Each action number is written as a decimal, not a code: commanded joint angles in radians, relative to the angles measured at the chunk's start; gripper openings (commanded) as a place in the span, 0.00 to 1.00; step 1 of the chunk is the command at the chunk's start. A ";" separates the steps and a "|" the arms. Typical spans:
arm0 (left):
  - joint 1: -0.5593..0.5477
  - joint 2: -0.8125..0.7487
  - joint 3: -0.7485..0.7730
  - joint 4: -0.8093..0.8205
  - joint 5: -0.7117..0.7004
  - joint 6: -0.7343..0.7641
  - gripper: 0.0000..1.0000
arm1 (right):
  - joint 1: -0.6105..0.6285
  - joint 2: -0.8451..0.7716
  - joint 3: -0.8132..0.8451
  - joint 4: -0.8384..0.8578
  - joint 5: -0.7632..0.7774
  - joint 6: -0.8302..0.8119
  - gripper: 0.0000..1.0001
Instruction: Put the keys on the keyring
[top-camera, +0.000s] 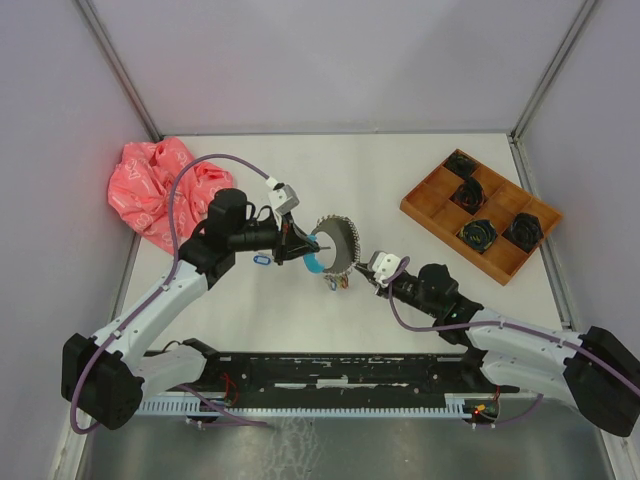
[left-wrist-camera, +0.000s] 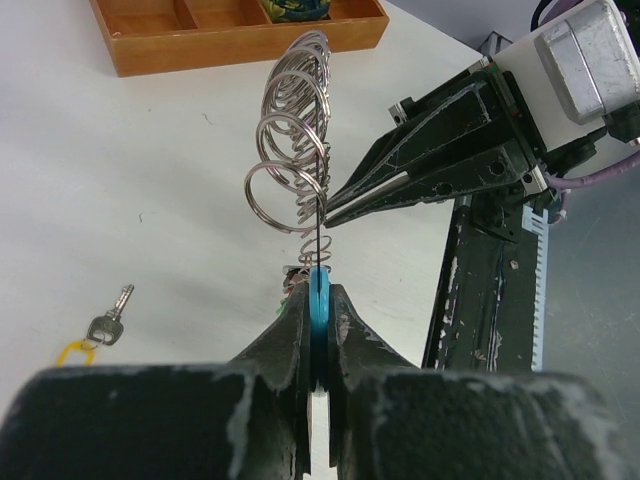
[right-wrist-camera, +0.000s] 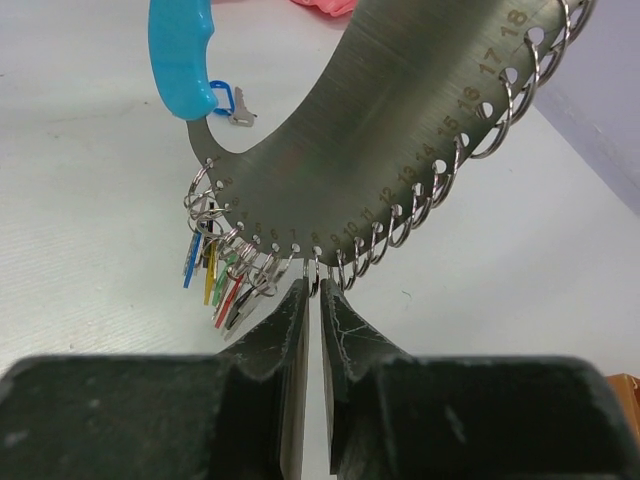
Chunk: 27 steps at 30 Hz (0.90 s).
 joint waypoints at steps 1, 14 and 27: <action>-0.004 -0.015 0.048 0.047 0.043 -0.020 0.03 | 0.004 -0.030 0.007 -0.005 0.025 -0.023 0.17; -0.010 -0.007 0.053 0.045 0.051 -0.025 0.03 | 0.004 0.019 0.021 0.023 -0.011 -0.012 0.18; -0.012 -0.004 0.050 0.054 0.048 -0.039 0.03 | 0.004 0.036 0.027 0.066 -0.027 0.014 0.15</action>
